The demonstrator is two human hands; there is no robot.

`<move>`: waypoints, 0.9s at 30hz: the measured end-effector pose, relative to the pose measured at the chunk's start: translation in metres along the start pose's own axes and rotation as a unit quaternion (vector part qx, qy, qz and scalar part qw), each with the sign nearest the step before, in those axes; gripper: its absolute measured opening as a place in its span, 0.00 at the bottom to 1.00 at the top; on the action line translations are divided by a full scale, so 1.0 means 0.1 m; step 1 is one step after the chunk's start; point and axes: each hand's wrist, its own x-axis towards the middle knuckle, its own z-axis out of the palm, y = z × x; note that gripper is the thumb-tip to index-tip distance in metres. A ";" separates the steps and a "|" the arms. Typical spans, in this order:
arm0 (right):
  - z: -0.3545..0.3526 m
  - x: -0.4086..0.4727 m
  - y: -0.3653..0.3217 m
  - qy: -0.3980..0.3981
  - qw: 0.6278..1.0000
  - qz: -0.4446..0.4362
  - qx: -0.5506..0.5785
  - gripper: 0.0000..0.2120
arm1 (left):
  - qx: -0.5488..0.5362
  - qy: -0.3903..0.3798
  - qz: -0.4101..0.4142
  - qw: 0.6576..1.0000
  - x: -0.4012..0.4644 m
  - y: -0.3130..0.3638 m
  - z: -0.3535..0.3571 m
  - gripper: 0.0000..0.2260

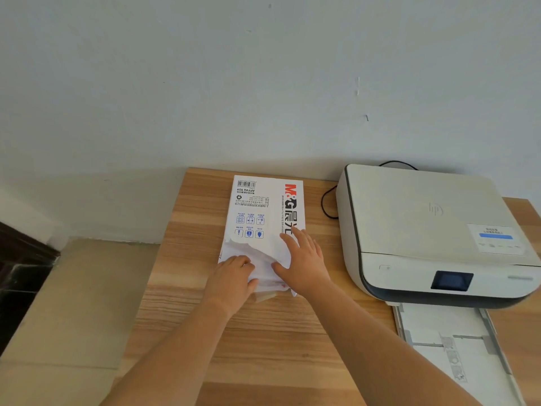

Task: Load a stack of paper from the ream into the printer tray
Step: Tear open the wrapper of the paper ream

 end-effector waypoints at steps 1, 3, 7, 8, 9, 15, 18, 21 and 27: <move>0.00 0.00 0.00 -0.002 1.000 0.001 0.002 0.34 | 0.017 -0.014 0.004 1.000 0.05 0.00 0.00 0.18; 0.01 -0.01 0.01 -0.003 1.000 0.002 0.008 0.34 | 0.056 -0.043 0.019 0.997 0.13 0.00 0.02 0.18; 0.05 -0.02 0.02 -0.001 1.000 0.004 0.021 0.35 | 0.096 -0.082 0.021 0.992 0.22 -0.01 0.06 0.17; 0.05 -0.02 0.03 0.000 1.000 0.005 0.023 0.35 | 0.099 -0.086 0.019 0.991 0.24 -0.01 0.07 0.16; 0.05 -0.02 0.03 0.001 1.000 0.004 0.025 0.35 | 0.098 -0.089 0.017 0.991 0.25 -0.02 0.07 0.16; 0.03 -0.02 -0.01 -0.008 1.000 -0.010 0.010 0.35 | 0.086 -0.111 0.006 0.990 0.35 -0.08 0.06 0.13; 0.03 -0.02 -0.03 -0.010 1.000 -0.008 0.016 0.34 | 0.095 -0.126 0.012 0.987 0.37 -0.11 0.06 0.12; 0.02 -0.04 -0.03 -0.017 1.000 -0.005 0.018 0.35 | 0.130 -0.137 0.033 0.982 0.35 -0.10 0.07 0.11; 0.03 -0.06 -0.04 -0.021 1.000 -0.004 0.017 0.36 | 0.127 -0.115 0.056 0.984 0.29 -0.11 0.15 0.16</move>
